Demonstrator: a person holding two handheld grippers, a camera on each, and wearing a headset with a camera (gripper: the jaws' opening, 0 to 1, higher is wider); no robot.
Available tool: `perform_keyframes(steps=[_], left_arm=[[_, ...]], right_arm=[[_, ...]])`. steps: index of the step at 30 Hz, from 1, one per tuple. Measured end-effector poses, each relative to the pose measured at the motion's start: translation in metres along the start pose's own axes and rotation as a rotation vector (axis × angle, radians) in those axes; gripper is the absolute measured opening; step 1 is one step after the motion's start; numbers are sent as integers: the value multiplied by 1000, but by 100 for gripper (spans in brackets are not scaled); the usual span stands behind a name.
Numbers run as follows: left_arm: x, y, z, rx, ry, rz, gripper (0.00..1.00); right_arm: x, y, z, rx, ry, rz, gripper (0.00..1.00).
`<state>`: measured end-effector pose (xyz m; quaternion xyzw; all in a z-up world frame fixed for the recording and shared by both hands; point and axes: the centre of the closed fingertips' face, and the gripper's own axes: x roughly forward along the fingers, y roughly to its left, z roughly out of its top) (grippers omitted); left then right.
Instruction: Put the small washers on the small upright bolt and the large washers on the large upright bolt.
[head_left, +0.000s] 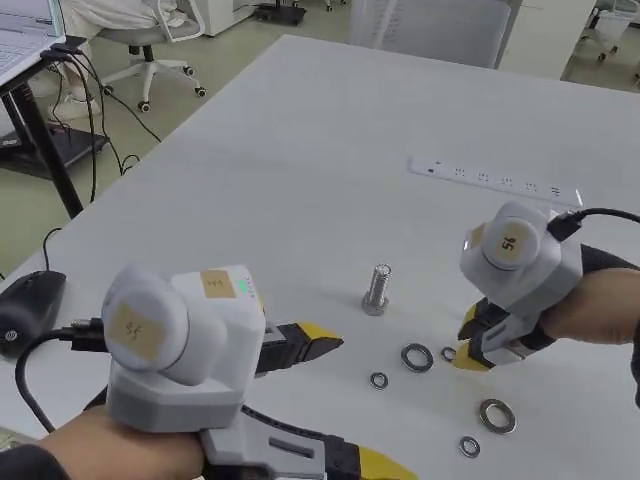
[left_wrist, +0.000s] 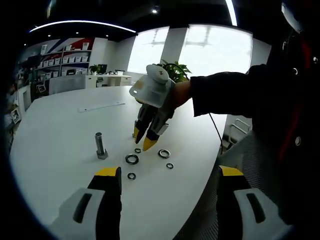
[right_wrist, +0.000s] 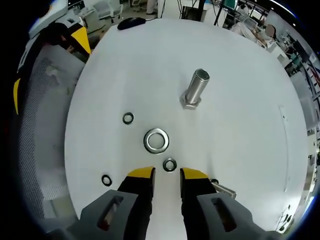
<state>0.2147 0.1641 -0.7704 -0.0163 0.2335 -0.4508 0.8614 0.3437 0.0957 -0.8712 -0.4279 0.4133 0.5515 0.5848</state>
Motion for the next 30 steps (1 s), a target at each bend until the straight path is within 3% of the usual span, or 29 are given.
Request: perform_keyframes(steps=[13,23,30], left_arm=[[1,0,0,-8,2,2,77],[2,-1,1,-8,1,2,77],[1,-2,1,-7,2,0,77]], right_arm=[[12,-3,-5,0,12,5,19],[11,-1,-4,14,-15,17,15],[10,0,-3,3,-1,17,14]])
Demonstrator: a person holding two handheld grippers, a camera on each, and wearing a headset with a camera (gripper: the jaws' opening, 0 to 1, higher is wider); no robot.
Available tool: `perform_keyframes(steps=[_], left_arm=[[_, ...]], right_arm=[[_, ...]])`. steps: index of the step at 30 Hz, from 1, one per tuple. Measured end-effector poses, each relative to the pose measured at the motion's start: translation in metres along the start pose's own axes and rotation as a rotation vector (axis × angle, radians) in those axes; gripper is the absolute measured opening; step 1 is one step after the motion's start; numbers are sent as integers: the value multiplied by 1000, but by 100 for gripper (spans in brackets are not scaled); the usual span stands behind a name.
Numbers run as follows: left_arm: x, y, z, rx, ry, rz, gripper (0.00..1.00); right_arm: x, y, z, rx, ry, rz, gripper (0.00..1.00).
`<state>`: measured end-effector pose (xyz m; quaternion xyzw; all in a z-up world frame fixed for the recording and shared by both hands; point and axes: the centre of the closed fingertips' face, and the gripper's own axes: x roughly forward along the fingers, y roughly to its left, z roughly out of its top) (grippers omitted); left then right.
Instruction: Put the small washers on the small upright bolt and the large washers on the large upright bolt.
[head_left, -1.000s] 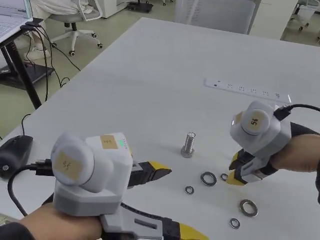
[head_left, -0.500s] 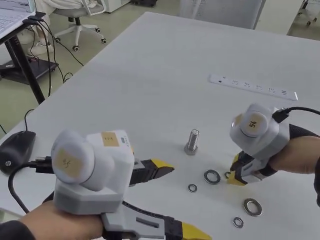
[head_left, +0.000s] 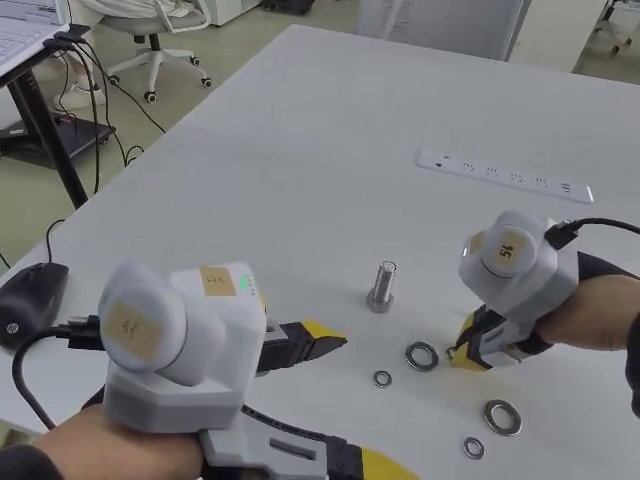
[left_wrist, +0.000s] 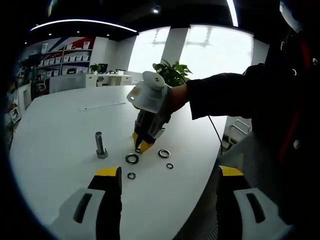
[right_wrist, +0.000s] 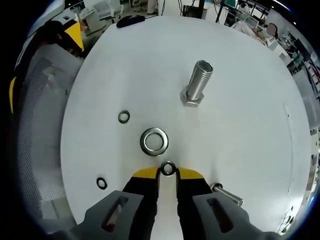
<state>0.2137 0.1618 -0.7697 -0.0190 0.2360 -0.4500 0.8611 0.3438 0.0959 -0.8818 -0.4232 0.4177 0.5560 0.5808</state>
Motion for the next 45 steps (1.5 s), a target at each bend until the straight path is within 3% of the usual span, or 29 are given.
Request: perform_keyframes(steps=[25,45], left_arm=[[-1,2,1,0,-3,0,77],[0,0,1,8,-1,-8,76]], right_arm=[[-3,0,0,1,9,-4,13],[-21,0,-26,50,27,-31,13]])
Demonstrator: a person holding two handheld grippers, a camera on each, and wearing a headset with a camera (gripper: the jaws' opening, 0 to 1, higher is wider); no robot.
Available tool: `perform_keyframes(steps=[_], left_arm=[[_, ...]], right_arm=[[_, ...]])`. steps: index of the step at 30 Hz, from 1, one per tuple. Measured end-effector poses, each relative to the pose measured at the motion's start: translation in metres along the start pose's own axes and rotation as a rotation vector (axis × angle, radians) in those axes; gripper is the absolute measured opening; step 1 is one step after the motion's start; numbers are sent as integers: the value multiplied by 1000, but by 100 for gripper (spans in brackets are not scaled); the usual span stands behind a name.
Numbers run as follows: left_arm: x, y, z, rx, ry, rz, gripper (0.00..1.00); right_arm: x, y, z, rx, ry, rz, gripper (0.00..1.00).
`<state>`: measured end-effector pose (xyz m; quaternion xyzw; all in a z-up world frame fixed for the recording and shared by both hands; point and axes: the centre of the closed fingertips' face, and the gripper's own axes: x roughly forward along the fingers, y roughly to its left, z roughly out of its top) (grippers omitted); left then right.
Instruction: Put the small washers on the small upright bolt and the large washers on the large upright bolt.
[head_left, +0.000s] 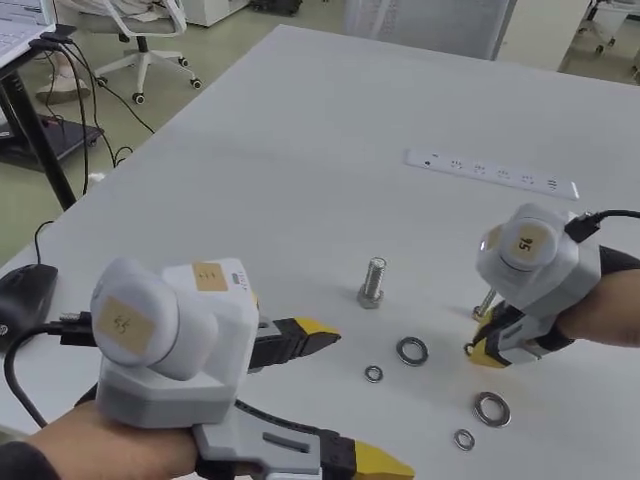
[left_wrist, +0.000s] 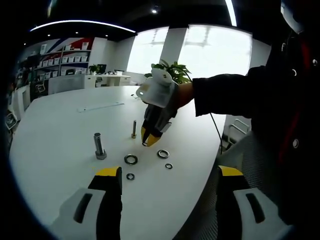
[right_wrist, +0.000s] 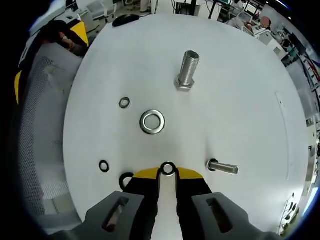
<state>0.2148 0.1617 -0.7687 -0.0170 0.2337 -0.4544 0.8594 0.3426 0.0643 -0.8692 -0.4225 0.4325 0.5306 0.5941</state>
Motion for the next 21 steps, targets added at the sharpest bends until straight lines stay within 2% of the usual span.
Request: perform_keyframes(steps=[10,14,21], left_arm=[[1,-1,-1,1,4,-6,76],[1,-1,-2,4,6,-6,76],[1,-2,-2,5,7,-8,76]], right_arm=[[-10,2,-15,38,3,-15,13],[-13,-3,-21,45,8,-24,13],[-23,-6,-24,48,12,-38,13]])
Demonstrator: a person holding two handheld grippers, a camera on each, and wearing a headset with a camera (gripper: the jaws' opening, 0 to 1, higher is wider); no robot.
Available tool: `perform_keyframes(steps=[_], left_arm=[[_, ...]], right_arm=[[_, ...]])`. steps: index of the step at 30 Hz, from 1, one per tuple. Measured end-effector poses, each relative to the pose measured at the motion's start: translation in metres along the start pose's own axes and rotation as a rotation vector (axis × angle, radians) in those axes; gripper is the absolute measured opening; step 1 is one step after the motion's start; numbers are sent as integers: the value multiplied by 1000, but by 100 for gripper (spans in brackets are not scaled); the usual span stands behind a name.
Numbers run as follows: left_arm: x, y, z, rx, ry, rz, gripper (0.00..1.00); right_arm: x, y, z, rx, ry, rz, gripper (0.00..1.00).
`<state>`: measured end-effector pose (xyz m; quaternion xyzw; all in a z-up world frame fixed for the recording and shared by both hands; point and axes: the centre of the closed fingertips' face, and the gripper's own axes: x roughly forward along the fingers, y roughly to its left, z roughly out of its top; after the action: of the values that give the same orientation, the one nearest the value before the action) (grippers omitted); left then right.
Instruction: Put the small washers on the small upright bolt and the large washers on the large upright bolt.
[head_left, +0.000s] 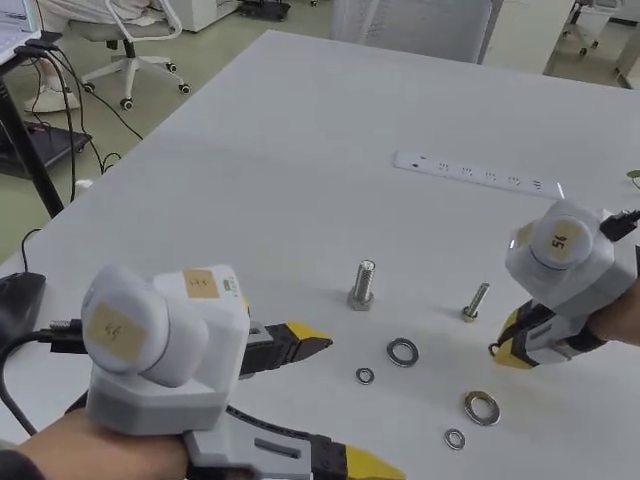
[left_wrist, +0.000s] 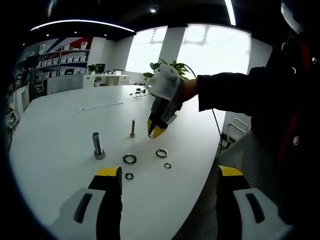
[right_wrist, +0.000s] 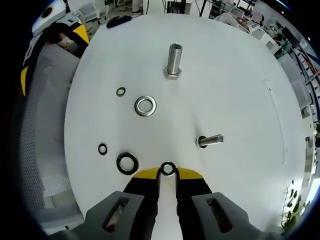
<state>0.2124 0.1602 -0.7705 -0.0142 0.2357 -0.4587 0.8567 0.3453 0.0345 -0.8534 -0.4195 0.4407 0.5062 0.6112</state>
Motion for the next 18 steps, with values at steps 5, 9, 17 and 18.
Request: perform_keyframes(steps=[5,9,17,18], left_arm=[[0,0,0,-2,1,-1,76],[0,0,0,-2,0,1,76],[0,1,1,0,-3,2,76],[0,1,1,-2,-4,1,76]], right_arm=[[-9,-3,1,-4,-1,-12,13],[-15,-6,3,-15,4,-21,13],[-31,-16,11,-32,-4,-51,13],[-32,-17,11,-34,-4,-53,13]])
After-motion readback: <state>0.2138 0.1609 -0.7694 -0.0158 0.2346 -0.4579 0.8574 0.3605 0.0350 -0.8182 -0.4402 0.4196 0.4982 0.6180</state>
